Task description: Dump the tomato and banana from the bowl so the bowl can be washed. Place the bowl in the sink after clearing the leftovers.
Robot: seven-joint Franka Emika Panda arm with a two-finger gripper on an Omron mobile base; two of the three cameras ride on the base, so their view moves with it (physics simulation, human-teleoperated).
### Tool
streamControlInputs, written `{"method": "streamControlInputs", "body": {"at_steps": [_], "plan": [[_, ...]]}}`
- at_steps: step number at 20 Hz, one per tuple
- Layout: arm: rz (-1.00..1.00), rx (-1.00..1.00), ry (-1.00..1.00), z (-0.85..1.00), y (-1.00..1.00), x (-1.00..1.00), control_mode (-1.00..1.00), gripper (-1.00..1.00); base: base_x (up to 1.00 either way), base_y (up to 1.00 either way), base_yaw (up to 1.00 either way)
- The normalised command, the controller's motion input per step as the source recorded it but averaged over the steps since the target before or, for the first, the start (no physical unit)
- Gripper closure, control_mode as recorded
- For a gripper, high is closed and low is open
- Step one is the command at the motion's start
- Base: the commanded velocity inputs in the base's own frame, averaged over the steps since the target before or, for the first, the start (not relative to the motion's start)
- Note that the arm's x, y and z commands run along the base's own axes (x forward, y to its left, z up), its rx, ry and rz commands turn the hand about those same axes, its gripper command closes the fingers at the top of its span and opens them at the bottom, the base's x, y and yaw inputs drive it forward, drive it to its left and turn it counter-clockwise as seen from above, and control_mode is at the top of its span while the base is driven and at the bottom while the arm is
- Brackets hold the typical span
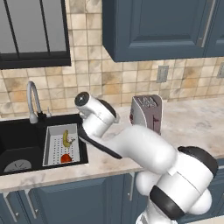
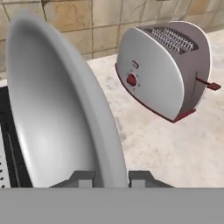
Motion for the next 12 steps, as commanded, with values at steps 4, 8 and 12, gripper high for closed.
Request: {"method": "streamControlInputs", "body": {"at_steps": [4, 8, 12], "plan": [[0.00, 0.28, -0.16, 0.51, -0.84, -0.70, -1.00, 1.00, 0.00, 0.00, 0.00], [0.00, 0.47, -0.10, 0.49, -0.70, -0.70, -1.00, 1.00, 0.00, 0.00, 0.00], [0.09, 0.70, -0.08, 0.12, -0.88, -0.97, -1.00, 1.00, 0.00, 0.00, 0.00]]}}
